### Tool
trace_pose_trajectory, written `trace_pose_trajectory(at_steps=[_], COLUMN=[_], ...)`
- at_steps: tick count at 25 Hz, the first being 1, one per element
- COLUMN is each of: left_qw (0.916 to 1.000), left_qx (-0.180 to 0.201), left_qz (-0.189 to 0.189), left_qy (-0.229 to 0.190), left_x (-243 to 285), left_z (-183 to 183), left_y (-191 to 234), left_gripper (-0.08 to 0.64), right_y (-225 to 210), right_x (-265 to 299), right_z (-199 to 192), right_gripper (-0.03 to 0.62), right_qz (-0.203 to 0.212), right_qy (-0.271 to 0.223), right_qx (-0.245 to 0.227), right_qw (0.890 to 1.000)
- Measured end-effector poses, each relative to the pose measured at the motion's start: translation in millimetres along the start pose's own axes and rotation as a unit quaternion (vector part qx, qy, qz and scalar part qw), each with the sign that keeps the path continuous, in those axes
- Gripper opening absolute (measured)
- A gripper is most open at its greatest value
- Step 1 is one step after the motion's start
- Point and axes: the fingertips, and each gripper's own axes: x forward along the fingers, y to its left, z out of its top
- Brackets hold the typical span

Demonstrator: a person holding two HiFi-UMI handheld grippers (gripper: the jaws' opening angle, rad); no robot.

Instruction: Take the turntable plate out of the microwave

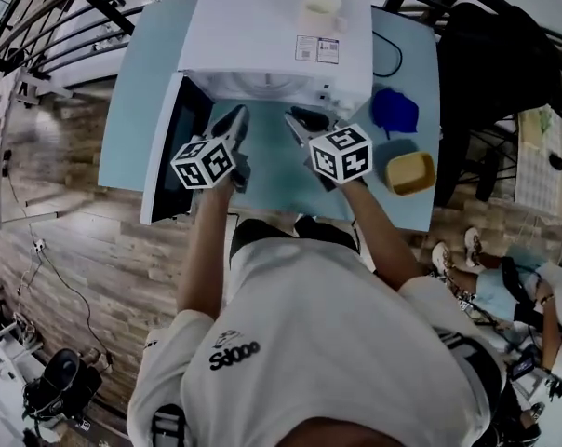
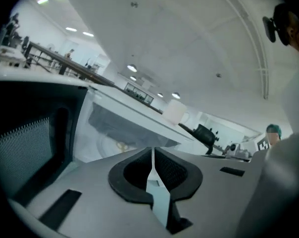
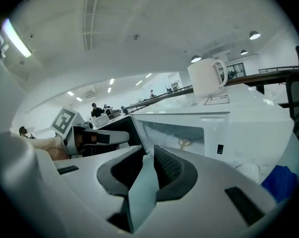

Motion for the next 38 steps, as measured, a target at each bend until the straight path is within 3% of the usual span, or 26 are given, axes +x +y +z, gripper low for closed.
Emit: trace_pose_trajectory(at_steps=[2, 6, 12, 27, 29, 31, 33, 38], left_qw=[0.9987, 0.9894, 0.959, 0.9237, 0.9243, 0.9313, 0.9384, 0.9536], left_qx=[-0.05, -0.145, -0.281, -0.383, -0.381, -0.363, -0.344, -0.296], left_qz=[0.007, 0.014, 0.033, 0.016, 0.008, -0.005, -0.019, -0.045], left_qy=[-0.003, 0.007, 0.019, 0.012, 0.015, 0.023, 0.03, 0.034], left_x=[12, 39, 75, 124, 124, 123, 122, 120], left_z=[-8, -35, -79, -92, -91, -91, -90, -84], left_y=[17, 48, 89, 102, 101, 101, 102, 100], left_gripper=[0.029, 0.135, 0.181, 0.156, 0.156, 0.155, 0.144, 0.104], right_y=[-8, -21, -27, -46, -44, -41, -41, -53], right_x=[13, 34, 56, 70, 75, 81, 91, 116], right_z=[-7, -21, -46, -80, -78, -76, -79, -88], right_gripper=[0.057, 0.075, 0.099, 0.099, 0.107, 0.163, 0.179, 0.202], right_qz=[0.0, -0.014, -0.028, -0.063, -0.051, -0.028, -0.015, -0.019], right_qy=[0.016, 0.041, 0.077, 0.089, 0.078, 0.061, 0.053, 0.037], right_qx=[-0.007, -0.009, -0.021, 0.075, 0.093, 0.116, 0.143, 0.235], right_qw=[1.0, 0.999, 0.996, 0.991, 0.991, 0.991, 0.988, 0.971])
